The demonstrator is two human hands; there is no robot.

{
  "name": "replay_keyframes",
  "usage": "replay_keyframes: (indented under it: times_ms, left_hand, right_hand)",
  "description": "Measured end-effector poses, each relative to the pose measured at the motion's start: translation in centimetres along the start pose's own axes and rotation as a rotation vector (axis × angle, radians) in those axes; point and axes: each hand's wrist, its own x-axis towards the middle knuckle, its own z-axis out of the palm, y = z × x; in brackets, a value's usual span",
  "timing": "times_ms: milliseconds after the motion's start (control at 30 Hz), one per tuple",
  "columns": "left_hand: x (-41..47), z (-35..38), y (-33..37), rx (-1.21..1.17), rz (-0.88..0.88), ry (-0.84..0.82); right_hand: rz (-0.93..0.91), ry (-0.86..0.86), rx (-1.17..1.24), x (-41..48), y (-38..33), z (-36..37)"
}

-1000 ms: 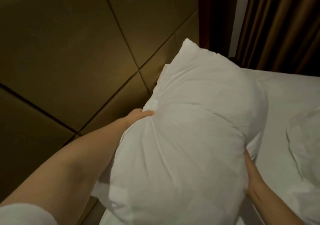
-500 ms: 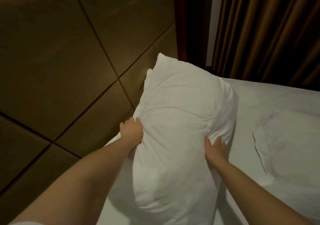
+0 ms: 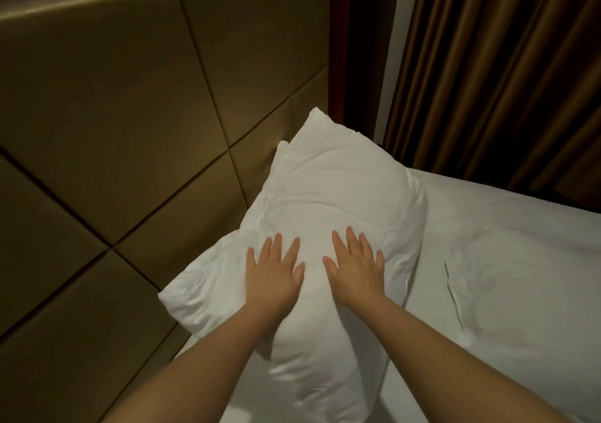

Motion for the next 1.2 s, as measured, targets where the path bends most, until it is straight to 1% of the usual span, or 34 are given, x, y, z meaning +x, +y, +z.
replay_keyframes:
  times_ms: [200,333,400,567,667,767,833,867,933,1067,1200]
  left_hand:
    - [1.8,2.8,-3.7,-0.07,-0.063,0.068]
    - [4.1,4.6,-6.7,-0.169,-0.168,0.132]
    - [5.4,5.8,-8.2,-0.19,-0.235,0.106]
    - [9.7,9.2,-11.5,-0.262,-0.35,0.039]
    - [11.8,11.8,-12.6,-0.332,-0.373,0.061]
    - [13.7,13.6,-12.5,-0.398,-0.378,0.13]
    - [15.2,15.0,-12.4,-0.417,-0.409,0.073]
    - [15.8,15.7,-12.4,-0.42,-0.436,0.074]
    - [16.7,16.9,-12.4,-0.43,-0.435,0.123]
    - [17.0,18.4,-12.4,-0.489,-0.425,0.135]
    - [17.0,18.4,-12.4,-0.513,-0.408,0.166]
  right_hand:
    - [-0.11,0.031,-0.196,8.4,-0.6,-1.9]
    - [-0.26,0.089,-0.364,16.5,-2.3,-3.6]
    - [-0.327,0.092,-0.442,20.4,-3.7,-3.6]
    - [-0.392,0.066,-0.526,30.0,-7.3,-0.3]
    - [-0.433,0.028,-0.555,35.2,-8.0,3.4]
    - [-0.428,-0.031,-0.548,39.4,-7.0,7.3]
    - [-0.407,-0.087,-0.518,41.3,-6.5,9.4]
    - [-0.396,-0.103,-0.497,42.2,-6.4,10.3]
    - [-0.374,-0.133,-0.465,43.7,-6.2,11.8]
    - [-0.359,-0.172,-0.458,45.2,-5.8,13.6]
    - [-0.336,-0.223,-0.491,45.5,-6.0,13.6]
